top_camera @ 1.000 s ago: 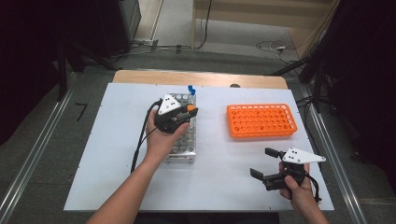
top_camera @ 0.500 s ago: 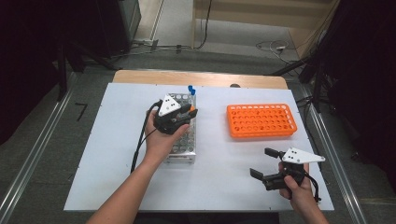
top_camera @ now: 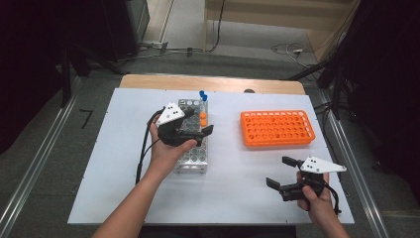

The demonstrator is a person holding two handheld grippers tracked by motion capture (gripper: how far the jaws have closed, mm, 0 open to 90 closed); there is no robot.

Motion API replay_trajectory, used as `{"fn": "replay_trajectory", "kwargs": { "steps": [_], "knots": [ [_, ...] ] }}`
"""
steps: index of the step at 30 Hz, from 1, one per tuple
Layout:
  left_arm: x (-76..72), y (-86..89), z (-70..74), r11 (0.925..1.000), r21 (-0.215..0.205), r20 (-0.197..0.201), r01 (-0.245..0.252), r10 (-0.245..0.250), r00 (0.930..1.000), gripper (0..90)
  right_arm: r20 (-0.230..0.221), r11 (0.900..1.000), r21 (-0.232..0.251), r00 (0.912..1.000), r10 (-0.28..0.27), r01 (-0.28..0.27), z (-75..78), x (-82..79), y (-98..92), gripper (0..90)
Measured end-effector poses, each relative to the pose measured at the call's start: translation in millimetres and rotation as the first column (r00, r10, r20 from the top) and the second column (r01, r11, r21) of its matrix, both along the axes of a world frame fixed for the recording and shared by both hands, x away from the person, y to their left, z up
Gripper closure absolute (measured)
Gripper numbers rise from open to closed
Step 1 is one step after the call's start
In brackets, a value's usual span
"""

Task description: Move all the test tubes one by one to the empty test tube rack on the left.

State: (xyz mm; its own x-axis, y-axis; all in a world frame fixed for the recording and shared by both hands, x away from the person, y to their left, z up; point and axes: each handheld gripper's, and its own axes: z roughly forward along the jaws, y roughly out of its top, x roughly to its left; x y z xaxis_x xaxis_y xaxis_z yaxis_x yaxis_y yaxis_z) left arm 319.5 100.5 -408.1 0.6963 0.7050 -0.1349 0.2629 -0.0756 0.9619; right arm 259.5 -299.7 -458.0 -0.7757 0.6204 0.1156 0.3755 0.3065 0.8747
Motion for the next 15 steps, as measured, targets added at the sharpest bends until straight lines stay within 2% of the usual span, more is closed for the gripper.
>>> {"fn": "replay_trajectory", "kwargs": {
  "steps": [4,15],
  "knots": [
    [-11.4,8.1,2.9,0.9999,-0.017,0.007,-0.004,0.004,1.0,0.4,0.001,1.0,-0.003,1.0,-0.004,0.004,-0.5,0.6,0.0,0.0],
    [-43.2,32.1,-1.2,0.9996,-0.028,0.008,-0.006,0.006,1.0,0.0,0.006,1.0,-0.01,0.9999,-0.011,0.011,-2.1,3.0,-0.9,0.0]
  ]
}}
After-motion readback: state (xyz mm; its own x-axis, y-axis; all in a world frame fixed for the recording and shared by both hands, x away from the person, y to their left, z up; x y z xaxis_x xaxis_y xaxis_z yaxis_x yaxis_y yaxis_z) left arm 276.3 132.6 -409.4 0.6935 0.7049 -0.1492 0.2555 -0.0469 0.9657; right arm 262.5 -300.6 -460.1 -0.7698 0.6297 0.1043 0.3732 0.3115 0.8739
